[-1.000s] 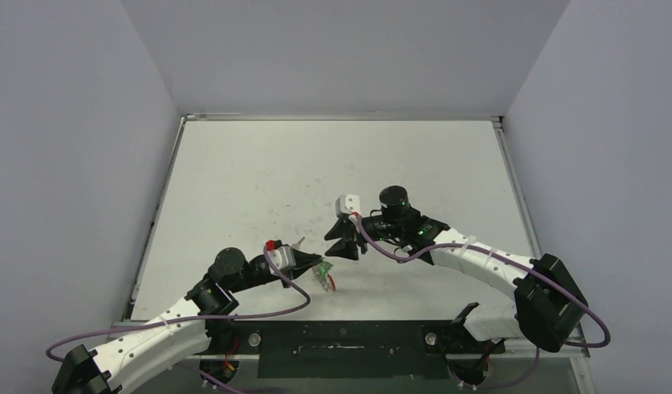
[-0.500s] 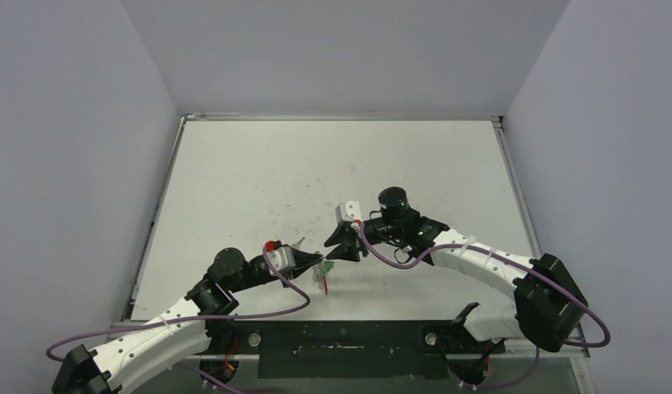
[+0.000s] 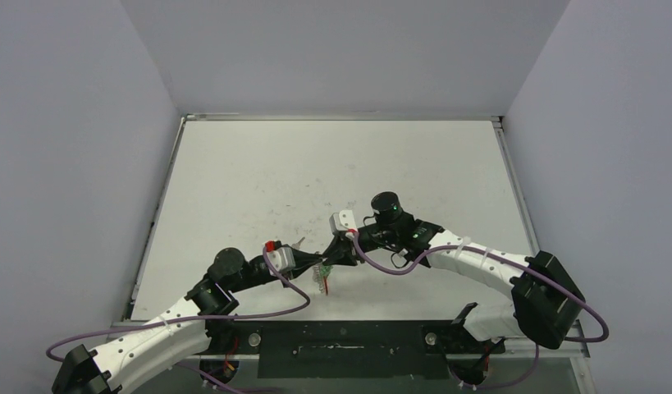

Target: Put the keys on the keyring

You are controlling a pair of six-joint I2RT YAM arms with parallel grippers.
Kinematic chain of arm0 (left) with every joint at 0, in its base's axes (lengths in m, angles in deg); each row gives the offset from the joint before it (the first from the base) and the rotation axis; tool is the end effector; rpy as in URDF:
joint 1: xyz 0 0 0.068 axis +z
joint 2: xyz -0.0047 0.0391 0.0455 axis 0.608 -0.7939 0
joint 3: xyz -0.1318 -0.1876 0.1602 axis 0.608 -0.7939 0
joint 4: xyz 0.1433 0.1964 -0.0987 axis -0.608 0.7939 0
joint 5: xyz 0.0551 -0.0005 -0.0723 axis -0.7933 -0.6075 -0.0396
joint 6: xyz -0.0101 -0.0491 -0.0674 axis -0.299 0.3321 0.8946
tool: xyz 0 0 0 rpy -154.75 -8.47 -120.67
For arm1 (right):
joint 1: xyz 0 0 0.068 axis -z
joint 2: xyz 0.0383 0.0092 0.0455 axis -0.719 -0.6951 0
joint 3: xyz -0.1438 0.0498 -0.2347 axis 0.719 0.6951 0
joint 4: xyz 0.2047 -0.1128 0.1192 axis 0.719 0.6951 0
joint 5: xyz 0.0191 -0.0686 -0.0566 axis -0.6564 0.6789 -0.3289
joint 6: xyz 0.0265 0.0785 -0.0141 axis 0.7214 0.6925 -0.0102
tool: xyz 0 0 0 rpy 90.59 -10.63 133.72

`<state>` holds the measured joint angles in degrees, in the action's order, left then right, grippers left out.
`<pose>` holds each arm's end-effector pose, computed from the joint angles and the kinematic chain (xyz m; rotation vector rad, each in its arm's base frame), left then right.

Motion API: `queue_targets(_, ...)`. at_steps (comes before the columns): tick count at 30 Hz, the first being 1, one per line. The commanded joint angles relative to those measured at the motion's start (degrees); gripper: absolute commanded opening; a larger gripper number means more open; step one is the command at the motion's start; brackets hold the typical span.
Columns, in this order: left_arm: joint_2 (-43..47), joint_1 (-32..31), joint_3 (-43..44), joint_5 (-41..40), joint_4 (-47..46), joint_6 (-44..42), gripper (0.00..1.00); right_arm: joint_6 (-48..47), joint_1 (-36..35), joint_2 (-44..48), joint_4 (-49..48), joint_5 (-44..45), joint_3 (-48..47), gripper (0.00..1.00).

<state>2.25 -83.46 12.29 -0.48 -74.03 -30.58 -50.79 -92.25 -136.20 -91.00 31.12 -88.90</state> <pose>0.1058 -0.1561 0.2301 1.0320 1.2605 -0.8912 0.1587 0.2565 0.2421 -1.6138 1.2409 1.3061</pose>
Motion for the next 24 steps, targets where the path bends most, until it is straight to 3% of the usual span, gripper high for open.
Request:
queue_targets(1,0.4,-0.1,1.1,0.6,-3.9,-0.4,0.0,-1.0,-0.6,-0.8,-1.8,-0.7,-2.5,0.18)
queue_targets(8,0.1,0.0,1.1,0.8,-3.9,-0.3,0.0,0.0,-0.7,-0.4,-1.7,0.4,-2.8,0.0)
queue_targets(13,0.1,-0.1,0.9,0.7,-4.0,-0.5,0.0,-1.9,-0.7,0.4,5.0,2.4,-5.0,0.0)
queue_targets(16,0.2,-0.2,0.7,0.2,-3.9,-0.7,0.0,-4.9,-0.7,0.2,16.0,3.5,-8.6,0.0)
queue_targets(24,1.6,-0.1,1.3,-1.8,-1.1,-1.8,0.25,-7.9,-1.5,-3.8,37.0,8.0,-19.3,0.0)
